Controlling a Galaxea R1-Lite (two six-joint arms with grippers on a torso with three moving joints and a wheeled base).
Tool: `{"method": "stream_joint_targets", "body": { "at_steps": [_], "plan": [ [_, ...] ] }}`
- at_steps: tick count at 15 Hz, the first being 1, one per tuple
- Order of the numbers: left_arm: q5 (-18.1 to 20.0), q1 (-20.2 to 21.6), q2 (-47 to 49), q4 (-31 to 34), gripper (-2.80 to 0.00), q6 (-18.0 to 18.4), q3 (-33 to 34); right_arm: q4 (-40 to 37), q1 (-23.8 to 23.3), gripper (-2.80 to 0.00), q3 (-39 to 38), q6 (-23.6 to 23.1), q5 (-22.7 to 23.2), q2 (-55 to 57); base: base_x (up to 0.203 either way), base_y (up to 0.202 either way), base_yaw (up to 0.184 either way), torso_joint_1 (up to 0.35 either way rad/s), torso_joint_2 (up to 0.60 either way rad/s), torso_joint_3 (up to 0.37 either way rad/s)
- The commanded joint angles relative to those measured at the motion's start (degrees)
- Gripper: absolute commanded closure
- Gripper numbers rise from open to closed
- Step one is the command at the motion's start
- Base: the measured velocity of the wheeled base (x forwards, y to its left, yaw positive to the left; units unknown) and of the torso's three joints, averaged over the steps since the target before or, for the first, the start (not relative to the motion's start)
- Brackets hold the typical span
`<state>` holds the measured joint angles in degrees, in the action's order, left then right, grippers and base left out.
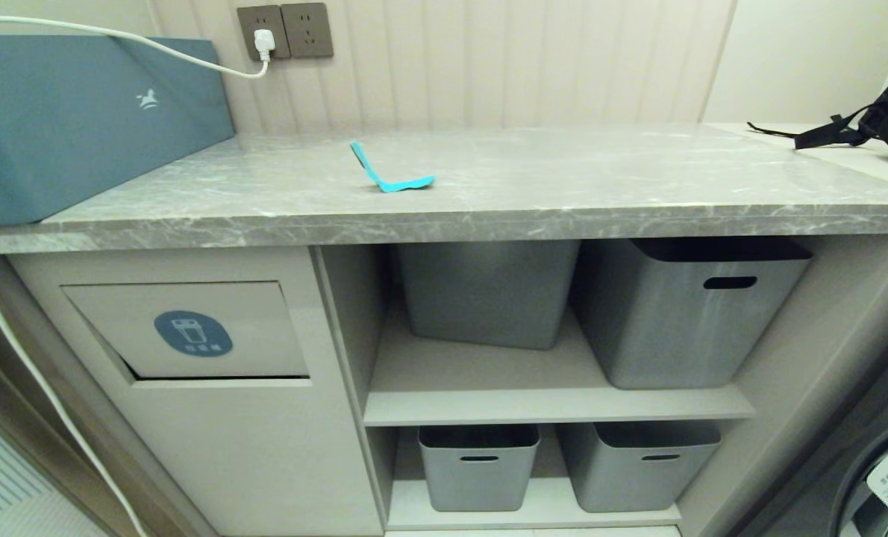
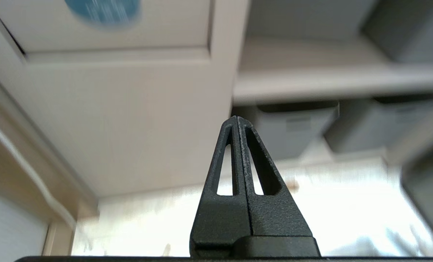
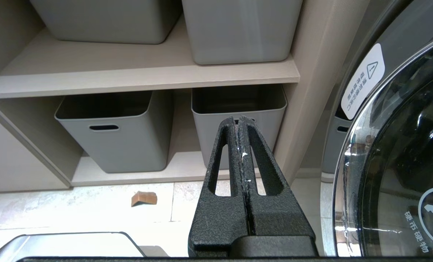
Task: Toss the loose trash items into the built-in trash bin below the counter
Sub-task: Pick up the garbage
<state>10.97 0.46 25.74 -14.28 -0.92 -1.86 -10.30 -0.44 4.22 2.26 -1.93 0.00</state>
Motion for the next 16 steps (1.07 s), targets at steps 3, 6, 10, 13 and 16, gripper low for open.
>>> {"method": "stream_joint_targets", "body": {
  "at_steps": [3, 6, 10, 13, 16],
  "plan": [
    [4.43, -1.30, -5.33, 6.84, 0.00, -0.23, -7.73, -0.07, 0.00, 0.00, 0.00, 0.03, -0.01, 0.09, 0.000, 0.000, 0.000, 0.000, 0.00, 0.000],
    [10.84, -3.95, 11.82, 3.58, 0.00, -2.40, -21.49, -0.07, 0.00, 0.00, 0.00, 0.03, -0.01, 0.09, 0.000, 0.000, 0.000, 0.000, 0.00, 0.000],
    [12.87, -18.64, 34.39, -4.18, 0.00, -5.45, -46.82, -0.07, 0.00, 0.00, 0.00, 0.03, -0.01, 0.09, 0.000, 0.000, 0.000, 0.000, 0.00, 0.000],
    [6.12, -24.89, 48.52, -6.48, 0.00, -5.24, -62.43, -0.07, 0.00, 0.00, 0.00, 0.03, -0.01, 0.09, 0.000, 0.000, 0.000, 0.000, 0.00, 0.000],
    [0.70, -26.39, 56.62, -6.88, -2.80, 4.01, -66.99, -0.07, 0.00, 0.00, 0.00, -0.03, -0.01, 0.03, 0.000, 0.000, 0.000, 0.000, 0.00, 0.000]
  ]
}}
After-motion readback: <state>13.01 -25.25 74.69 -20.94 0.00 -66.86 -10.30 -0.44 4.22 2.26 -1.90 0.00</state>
